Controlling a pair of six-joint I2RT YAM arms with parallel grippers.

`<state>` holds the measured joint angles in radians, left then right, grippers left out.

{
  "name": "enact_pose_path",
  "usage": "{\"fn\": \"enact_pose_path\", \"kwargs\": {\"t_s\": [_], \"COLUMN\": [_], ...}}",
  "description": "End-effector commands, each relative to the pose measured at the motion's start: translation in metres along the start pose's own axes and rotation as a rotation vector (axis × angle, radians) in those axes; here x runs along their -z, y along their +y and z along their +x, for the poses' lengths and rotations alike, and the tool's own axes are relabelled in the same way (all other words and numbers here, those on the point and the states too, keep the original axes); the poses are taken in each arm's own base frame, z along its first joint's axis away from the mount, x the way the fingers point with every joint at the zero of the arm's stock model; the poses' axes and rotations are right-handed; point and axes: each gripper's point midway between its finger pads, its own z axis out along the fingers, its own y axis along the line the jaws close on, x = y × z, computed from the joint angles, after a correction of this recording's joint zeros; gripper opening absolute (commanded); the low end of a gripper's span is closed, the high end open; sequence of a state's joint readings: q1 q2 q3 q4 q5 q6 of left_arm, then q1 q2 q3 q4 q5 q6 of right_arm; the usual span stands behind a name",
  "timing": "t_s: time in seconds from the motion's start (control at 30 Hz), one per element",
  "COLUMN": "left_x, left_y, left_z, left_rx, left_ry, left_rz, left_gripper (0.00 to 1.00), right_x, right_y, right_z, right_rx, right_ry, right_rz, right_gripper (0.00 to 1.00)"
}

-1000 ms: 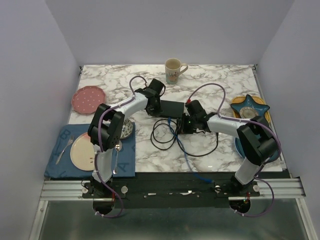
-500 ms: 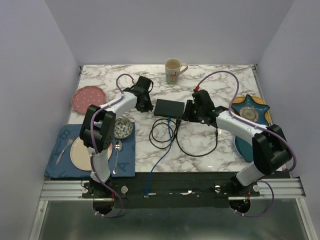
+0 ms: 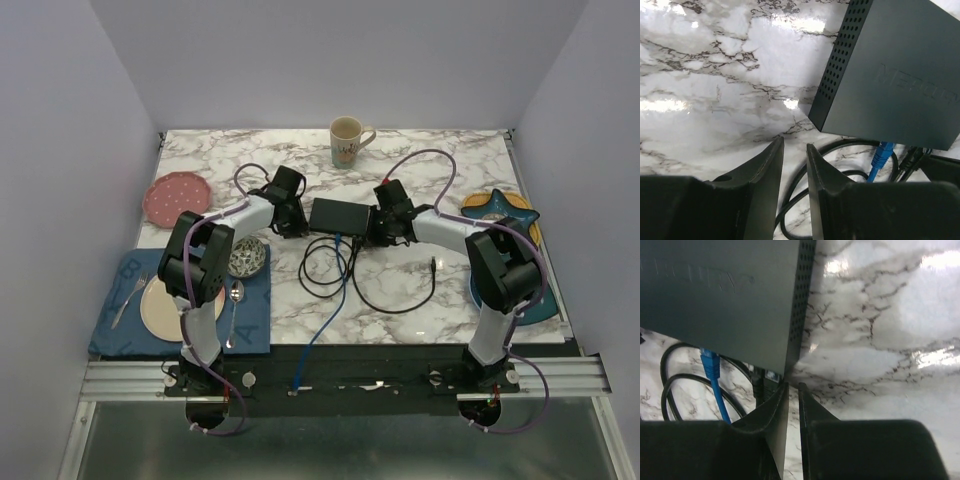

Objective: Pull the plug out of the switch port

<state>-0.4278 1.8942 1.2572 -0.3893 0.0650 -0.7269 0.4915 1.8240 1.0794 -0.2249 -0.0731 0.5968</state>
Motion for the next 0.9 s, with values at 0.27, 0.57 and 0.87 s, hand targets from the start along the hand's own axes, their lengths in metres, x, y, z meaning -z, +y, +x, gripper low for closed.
{"fn": "enact_pose_path", "kwargs": {"t_s": [0.27, 0.57, 0.87], "left_x": [-0.023, 0.007, 0.039], "left_y": [-0.018, -0.02, -0.084], "left_z": [-0.006, -0.036, -0.084], "left_rx": [-0.002, -0.002, 0.004], "left_ry": [0.055, -0.088, -0.251], "left_rz": [0.029, 0.008, 0.289], "left_gripper": [0.36, 0.36, 0.42], "right_x": [-0.024, 0.004, 0.046], "right_y": [0.011, 0.005, 0.034], "right_z": [-0.062, -0.068, -0.059], "right_rx": [-0.072, -0.101, -0.105], "right_ry": [-0.047, -0.122, -0.193], "right_rz": [-0.02, -0.02, -0.248], "right_gripper": [0.22, 0.22, 0.43]}}
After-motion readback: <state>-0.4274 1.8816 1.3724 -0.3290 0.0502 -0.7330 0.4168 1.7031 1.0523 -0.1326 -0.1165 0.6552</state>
